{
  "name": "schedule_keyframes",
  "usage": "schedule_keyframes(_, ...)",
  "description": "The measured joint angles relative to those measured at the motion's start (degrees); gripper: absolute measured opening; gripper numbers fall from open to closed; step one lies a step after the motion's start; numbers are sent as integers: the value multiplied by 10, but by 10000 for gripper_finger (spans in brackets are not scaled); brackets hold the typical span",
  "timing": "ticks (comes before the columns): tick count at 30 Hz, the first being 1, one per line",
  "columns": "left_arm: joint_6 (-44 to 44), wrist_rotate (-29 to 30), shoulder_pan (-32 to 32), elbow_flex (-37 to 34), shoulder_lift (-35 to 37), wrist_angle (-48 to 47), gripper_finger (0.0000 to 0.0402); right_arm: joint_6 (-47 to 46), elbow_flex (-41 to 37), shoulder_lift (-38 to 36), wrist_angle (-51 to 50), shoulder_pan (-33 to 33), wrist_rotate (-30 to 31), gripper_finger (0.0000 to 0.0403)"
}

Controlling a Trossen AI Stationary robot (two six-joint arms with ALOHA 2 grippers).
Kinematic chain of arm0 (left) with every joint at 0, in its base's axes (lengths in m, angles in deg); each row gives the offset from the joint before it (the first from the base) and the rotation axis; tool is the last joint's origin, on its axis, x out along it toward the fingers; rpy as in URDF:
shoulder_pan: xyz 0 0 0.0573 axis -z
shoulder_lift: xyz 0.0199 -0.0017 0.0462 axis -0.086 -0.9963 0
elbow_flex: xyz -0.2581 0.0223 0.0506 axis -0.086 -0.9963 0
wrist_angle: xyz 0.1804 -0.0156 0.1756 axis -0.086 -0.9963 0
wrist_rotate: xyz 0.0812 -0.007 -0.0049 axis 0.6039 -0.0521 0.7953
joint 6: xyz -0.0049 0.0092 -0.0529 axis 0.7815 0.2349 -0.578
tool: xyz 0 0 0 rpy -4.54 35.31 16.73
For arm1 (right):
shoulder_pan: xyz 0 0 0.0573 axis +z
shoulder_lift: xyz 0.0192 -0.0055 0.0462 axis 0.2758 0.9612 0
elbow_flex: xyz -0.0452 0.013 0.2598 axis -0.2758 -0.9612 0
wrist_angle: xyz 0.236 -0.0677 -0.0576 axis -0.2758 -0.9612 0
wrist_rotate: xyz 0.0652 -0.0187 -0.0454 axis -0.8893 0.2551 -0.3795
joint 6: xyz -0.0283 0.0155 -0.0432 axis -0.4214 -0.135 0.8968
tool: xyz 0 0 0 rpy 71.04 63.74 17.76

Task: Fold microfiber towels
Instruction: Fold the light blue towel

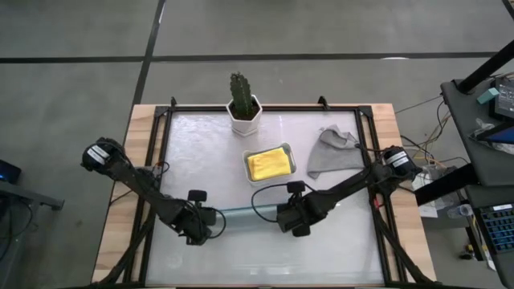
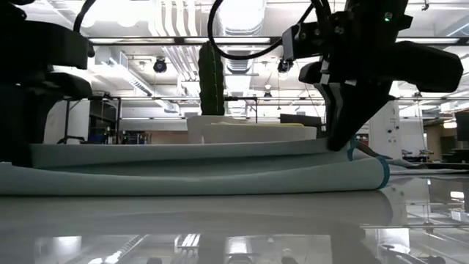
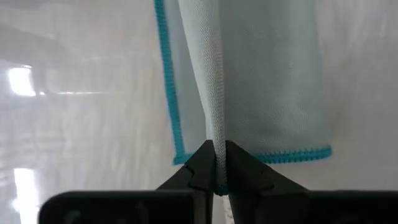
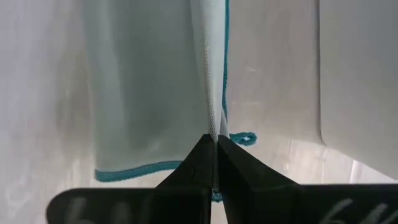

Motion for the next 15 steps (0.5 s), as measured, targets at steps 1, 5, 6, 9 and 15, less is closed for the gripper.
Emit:
schedule_keyframes(1,0,9,-1,0,0,0,15,0,-1,0,-1,0,0,9)
schedule_keyframes(5,1,19,-1,0,0,-1,16,-11,-2,1,-1,-3,13,12)
schedule_keyframes(6,1,19,-1,0,0,-1,16,-11,-2,1,-1,-3,14,16)
schedule_keyframes(9,-3,19,-1,0,0,-1,23,-12,-2,1,-3,-4,15,32)
schedule_keyframes(15,-2,50,-3,0,0,-4,75,-22,-1,1,-18,-9,26,60)
